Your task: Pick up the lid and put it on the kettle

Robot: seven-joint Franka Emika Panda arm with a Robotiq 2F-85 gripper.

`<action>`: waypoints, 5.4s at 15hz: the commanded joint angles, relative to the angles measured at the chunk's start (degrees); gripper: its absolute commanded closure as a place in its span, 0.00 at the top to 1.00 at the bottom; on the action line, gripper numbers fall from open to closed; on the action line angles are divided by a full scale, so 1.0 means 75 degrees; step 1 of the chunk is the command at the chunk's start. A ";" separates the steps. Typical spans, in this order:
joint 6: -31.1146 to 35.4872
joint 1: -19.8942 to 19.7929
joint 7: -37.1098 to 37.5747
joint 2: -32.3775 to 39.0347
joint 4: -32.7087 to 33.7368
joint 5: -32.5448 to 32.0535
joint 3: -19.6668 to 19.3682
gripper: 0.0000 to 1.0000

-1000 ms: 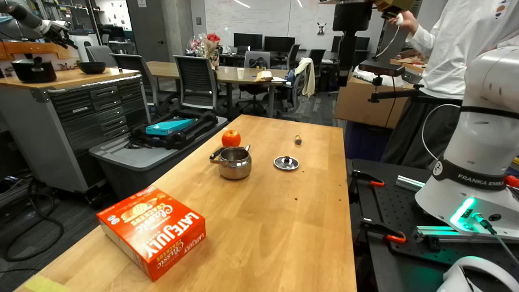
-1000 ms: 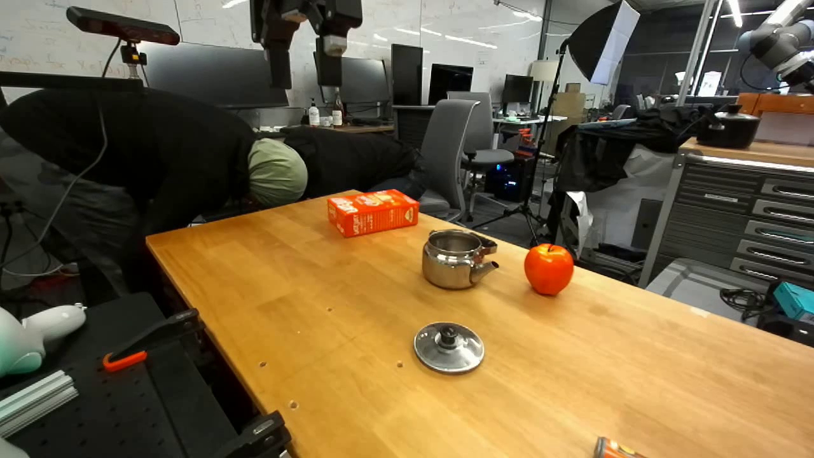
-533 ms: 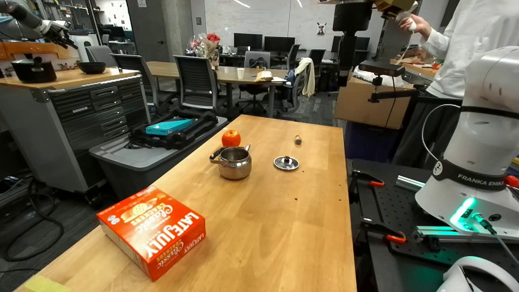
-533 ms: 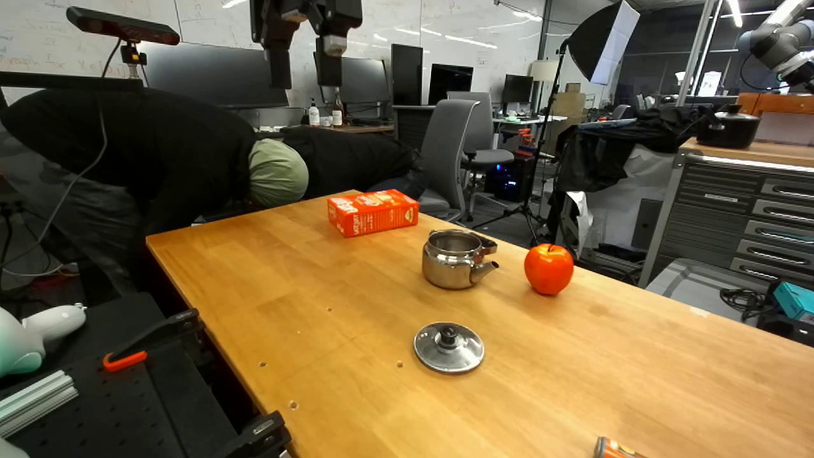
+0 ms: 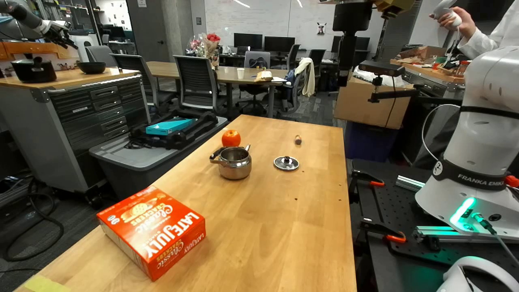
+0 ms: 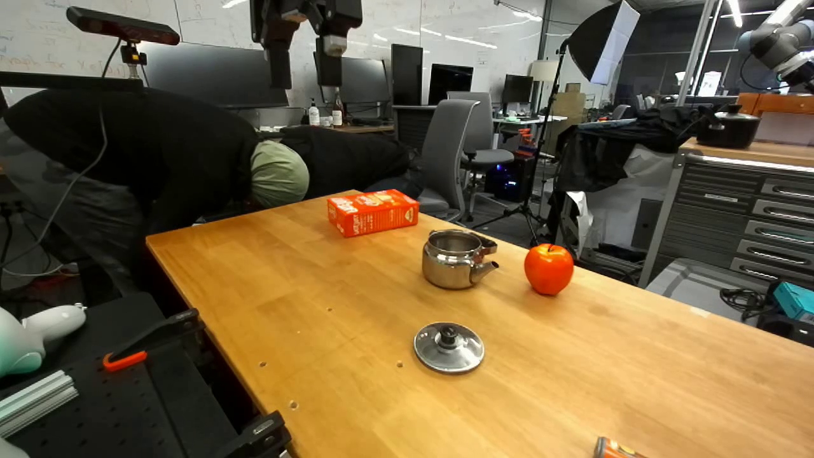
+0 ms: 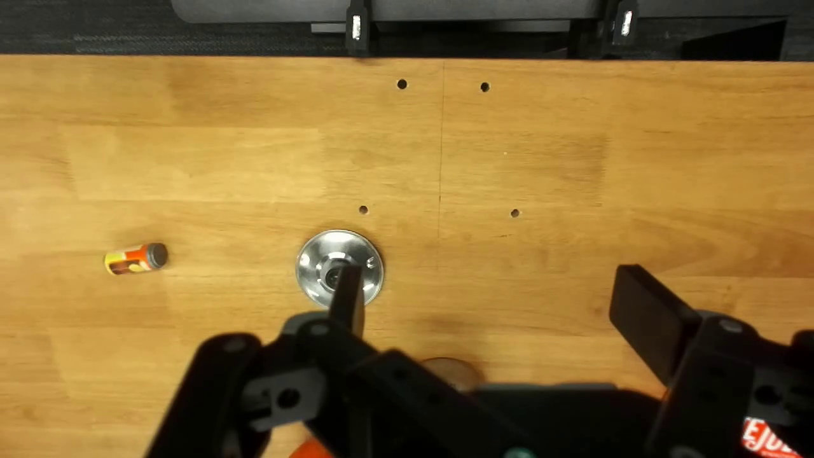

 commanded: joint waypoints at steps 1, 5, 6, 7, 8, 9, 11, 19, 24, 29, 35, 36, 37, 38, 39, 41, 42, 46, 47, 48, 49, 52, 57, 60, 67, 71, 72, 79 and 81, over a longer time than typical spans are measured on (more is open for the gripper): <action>-0.0017 0.0012 0.0007 0.0002 0.0013 -0.0004 -0.0009 1.00; -0.0017 0.0012 0.0007 0.0002 0.0013 -0.0004 -0.0009 1.00; -0.0017 0.0012 0.0007 0.0002 0.0013 -0.0004 -0.0009 1.00; 0.0087 -0.0016 0.0020 -0.0048 -0.0020 -0.0052 -0.0008 1.00; 0.0200 -0.0046 0.0068 -0.0089 -0.0048 -0.0074 -0.0003 1.00; 0.0271 -0.0050 0.0072 -0.0106 -0.0018 -0.0029 -0.0037 1.00; 0.0508 -0.0067 0.0107 -0.0075 0.0062 0.0028 -0.0083 1.00; 0.1377 -0.0379 0.0591 0.0510 0.0520 0.0076 -0.0194 1.00; 0.1564 -0.0352 0.0455 0.1121 0.0770 0.0139 -0.0327 1.00; 0.1492 -0.0352 0.0516 0.1121 0.0721 0.0086 -0.0239 1.00; 0.1636 -0.0397 0.0532 0.1300 0.0789 0.0088 -0.0291 1.00; 0.1684 -0.0436 0.0528 0.1397 0.0789 0.0074 -0.0323 1.00; 0.1730 -0.0497 0.0498 0.1557 0.0791 0.0040 -0.0378 1.00; 0.1735 -0.0547 0.0465 0.1719 0.0809 0.0047 -0.0443 1.00; 0.1796 -0.0622 0.0459 0.1917 0.0814 0.0037 -0.0517 1.00; 0.2007 -0.0773 0.0521 0.2282 0.0823 0.0007 -0.0641 1.00; 0.2173 -0.0852 0.0546 0.2454 0.0802 -0.0006 -0.0706 1.00; 0.3069 -0.1024 0.0512 0.3051 0.0638 0.0055 -0.0922 1.00; 0.3280 -0.1037 0.0485 0.3199 0.0603 0.0079 -0.0962 1.00; 0.3501 -0.1057 0.0482 0.3348 0.0560 0.0074 -0.0986 1.00; 0.3646 -0.1060 0.0439 0.3509 0.0558 0.0103 -0.1018 1.00; 0.3913 -0.1043 0.0354 0.4049 0.0651 0.0129 -0.1075 1.00; 0.4382 -0.1026 0.0357 0.4966 0.0952 0.0099 -0.1074 1.00; 0.4567 -0.1002 0.0387 0.5519 0.1197 0.0078 -0.1051 1.00; 0.4612 -0.0962 0.0406 0.6526 0.1638 0.0026 -0.1041 1.00; 0.4691 -0.0944 0.0314 0.6947 0.1788 0.0037 -0.1019 1.00; 0.4754 -0.0930 0.0320 0.7044 0.1811 0.0034 -0.1009 1.00; 0.5326 -0.0935 0.0060 0.7432 0.1765 0.0418 -0.0711 1.00; 0.5466 -0.0932 0.0065 0.7507 0.1774 0.0437 -0.0671 1.00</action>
